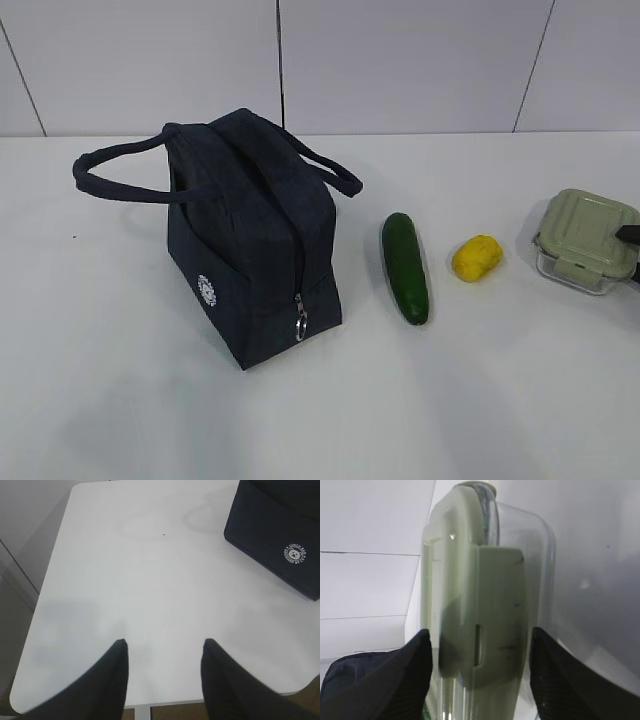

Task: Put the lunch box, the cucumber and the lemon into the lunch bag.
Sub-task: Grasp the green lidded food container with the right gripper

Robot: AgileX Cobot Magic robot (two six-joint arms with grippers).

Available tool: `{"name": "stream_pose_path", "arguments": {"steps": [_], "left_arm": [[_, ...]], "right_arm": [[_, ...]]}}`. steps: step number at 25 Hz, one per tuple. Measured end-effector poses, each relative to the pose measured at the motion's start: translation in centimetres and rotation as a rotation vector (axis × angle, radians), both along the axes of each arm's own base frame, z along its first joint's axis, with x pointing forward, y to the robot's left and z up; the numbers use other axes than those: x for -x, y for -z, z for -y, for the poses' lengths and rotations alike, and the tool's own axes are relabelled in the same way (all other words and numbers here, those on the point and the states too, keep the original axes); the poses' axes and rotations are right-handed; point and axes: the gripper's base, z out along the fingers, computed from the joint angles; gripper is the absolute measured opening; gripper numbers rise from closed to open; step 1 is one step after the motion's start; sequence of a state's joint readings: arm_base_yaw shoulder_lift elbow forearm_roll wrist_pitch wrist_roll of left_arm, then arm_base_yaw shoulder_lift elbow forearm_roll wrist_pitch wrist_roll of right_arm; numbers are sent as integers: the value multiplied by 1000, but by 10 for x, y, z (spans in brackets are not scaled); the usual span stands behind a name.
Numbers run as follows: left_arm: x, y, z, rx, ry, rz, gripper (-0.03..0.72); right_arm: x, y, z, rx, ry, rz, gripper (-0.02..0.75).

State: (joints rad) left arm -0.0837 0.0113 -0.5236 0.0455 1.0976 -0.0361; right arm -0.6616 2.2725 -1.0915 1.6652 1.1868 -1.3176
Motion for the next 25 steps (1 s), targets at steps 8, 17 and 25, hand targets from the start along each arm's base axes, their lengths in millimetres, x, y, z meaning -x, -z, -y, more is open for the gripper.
{"name": "stream_pose_path", "arguments": {"steps": [8,17,25], "left_arm": [[0,0,0,0,0,0,341],[0,0,0,0,0,0,341],[0,0,0,0,0,0,341]], "right_arm": [[0,0,0,-1,-1,-1,456],[0,0,0,-2,-5,-6,390],[0,0,0,-5,-5,-9,389]]}}
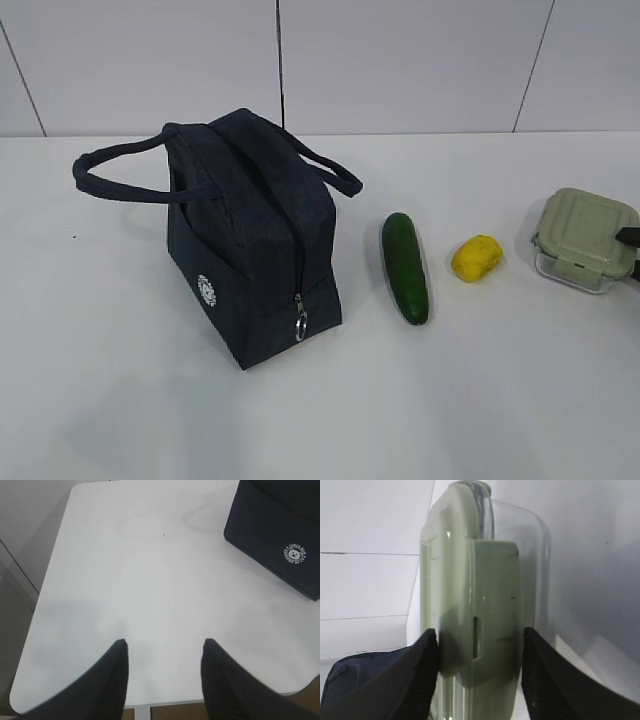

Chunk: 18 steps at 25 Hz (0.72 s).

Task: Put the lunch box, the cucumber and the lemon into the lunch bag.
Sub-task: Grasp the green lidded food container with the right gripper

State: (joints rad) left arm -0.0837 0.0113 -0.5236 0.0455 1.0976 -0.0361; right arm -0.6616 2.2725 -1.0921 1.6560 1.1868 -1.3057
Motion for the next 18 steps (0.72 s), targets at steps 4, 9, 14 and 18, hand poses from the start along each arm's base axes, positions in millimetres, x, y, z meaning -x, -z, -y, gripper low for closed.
{"name": "stream_pose_path", "arguments": {"steps": [4,9,14,18], "left_arm": [[0,0,0,0,0,0,341],[0,0,0,0,0,0,341],[0,0,0,0,0,0,341],[0,0,0,0,0,0,341]], "right_arm": [[0,0,0,-2,-1,-3,388],[0,0,0,-7,-2,-7,374],[0,0,0,-8,-7,-10,364],[1,0,-1,-10,-10,-10,363]]}}
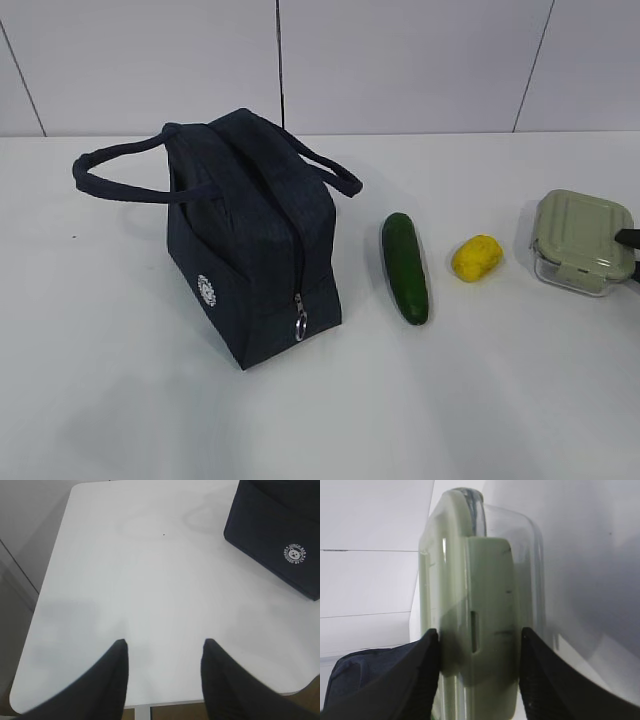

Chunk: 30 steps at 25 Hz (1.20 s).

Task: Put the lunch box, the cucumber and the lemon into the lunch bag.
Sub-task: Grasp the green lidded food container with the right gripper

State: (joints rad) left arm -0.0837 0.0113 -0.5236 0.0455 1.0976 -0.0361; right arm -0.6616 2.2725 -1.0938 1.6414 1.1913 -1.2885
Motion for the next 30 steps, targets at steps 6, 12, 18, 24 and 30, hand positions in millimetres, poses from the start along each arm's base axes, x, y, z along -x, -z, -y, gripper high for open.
{"name": "stream_pose_path", "arguments": {"steps": [6,12,18,24,30], "left_arm": [[0,0,0,0,0,0,341],[0,0,0,0,0,0,341],[0,0,0,0,0,0,341],[0,0,0,0,0,0,341],[0,0,0,0,0,0,341]], "right_arm": [[0,0,0,-4,2,-3,362],[0,0,0,-7,2,-6,361],[0,0,0,-9,3,-7,360],[0,0,0,-14,4,-10,360],[0,0,0,-27,9,-22,358]]}}
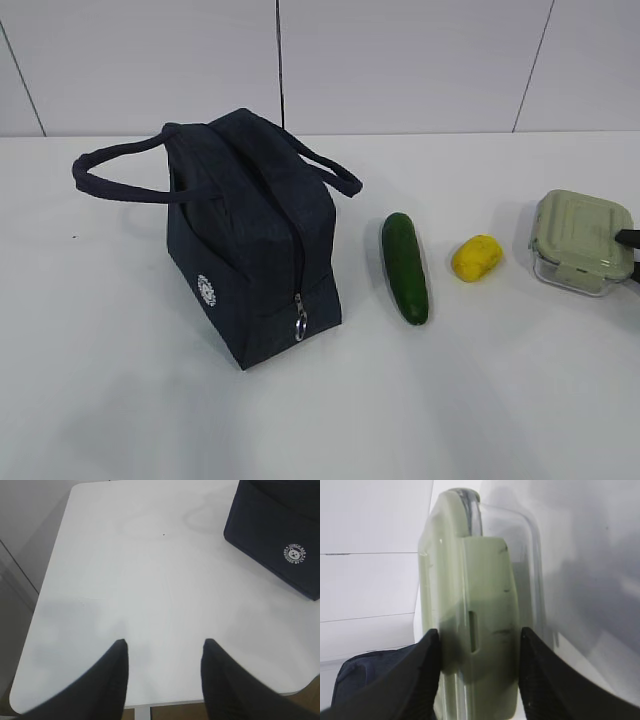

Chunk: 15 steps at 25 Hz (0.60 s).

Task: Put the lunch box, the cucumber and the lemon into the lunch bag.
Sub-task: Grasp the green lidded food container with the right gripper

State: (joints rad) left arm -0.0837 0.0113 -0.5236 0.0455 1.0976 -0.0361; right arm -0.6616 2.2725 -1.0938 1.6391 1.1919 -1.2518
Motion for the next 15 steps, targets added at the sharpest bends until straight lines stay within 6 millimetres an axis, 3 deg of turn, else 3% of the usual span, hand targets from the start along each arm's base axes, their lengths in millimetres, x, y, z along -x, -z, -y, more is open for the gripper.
{"name": "stream_pose_path", "arguments": {"steps": [15], "left_arm": [[0,0,0,0,0,0,341]], "right_arm": [[0,-3,1,-11,13,-15,356]]}}
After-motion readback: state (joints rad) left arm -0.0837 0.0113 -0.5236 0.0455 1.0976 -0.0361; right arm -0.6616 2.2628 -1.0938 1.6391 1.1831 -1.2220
